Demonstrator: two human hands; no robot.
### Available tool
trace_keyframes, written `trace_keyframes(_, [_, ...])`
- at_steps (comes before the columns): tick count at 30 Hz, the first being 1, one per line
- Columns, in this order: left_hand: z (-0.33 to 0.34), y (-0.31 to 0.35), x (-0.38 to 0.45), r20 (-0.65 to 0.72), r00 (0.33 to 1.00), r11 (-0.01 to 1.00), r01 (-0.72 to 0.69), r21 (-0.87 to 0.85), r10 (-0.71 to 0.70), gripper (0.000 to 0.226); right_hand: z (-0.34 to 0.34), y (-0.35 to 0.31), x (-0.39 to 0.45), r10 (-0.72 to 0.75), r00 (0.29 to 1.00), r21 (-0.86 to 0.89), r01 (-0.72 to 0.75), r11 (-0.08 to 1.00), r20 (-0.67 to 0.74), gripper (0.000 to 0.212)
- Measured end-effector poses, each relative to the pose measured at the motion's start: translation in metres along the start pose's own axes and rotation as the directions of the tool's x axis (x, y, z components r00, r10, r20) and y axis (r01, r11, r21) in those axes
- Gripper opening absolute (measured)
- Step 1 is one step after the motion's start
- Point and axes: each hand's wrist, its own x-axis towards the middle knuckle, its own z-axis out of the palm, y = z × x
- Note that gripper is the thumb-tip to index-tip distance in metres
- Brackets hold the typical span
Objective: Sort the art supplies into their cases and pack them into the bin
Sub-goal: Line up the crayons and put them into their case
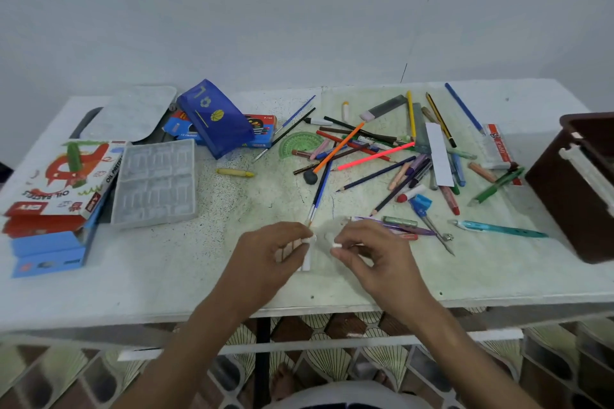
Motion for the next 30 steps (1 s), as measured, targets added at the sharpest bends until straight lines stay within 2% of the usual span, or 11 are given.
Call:
trace_keyframes(3, [0.013, -0.01, -0.006, 0.026, 0.995, 0.99, -0.097, 0.102, 0.094, 0.022, 0.007, 0.004, -0.011, -0.019, 1.0, -0.04, 0.018, 0.999, -0.016, 0.007])
trace_keyframes(6, [0.021, -0.023, -0.01, 0.108, 0.97, 0.946, -0.238, 0.219, 0.219, 0.021, 0.011, 0.008, -0.017, -0.052, 0.998, -0.126, 0.054, 0.99, 0.022, 0.007])
trace_keyframes(10, [0.026, -0.029, -0.011, 0.17, 0.946, 0.894, -0.319, 0.314, 0.277, 0.024, 0.016, 0.013, -0.018, -0.058, 0.997, -0.176, 0.066, 0.982, 0.047, 0.009])
trace_keyframes(18, [0.025, -0.033, -0.01, 0.218, 0.951, 0.907, -0.28, 0.316, 0.217, 0.031, 0.017, 0.015, -0.014, -0.035, 0.994, -0.186, 0.054, 0.981, 0.102, 0.016])
trace_keyframes(22, [0.025, -0.031, -0.011, 0.225, 0.954, 0.882, -0.273, 0.385, 0.197, 0.033, 0.015, 0.015, -0.011, -0.039, 0.986, -0.205, 0.072, 0.976, 0.165, 0.016])
trace_keyframes(26, [0.023, -0.028, -0.014, 0.178, 0.972, 0.88, -0.214, 0.424, 0.151, 0.03, 0.015, 0.014, -0.008, -0.063, 0.963, -0.273, 0.137, 0.952, 0.264, 0.017])
trace_keyframes(30, [0.022, -0.031, -0.013, 0.183, 0.98, 0.885, -0.15, 0.44, 0.075, 0.031, 0.014, 0.015, -0.007, -0.04, 0.959, -0.276, 0.12, 0.954, 0.28, 0.019])
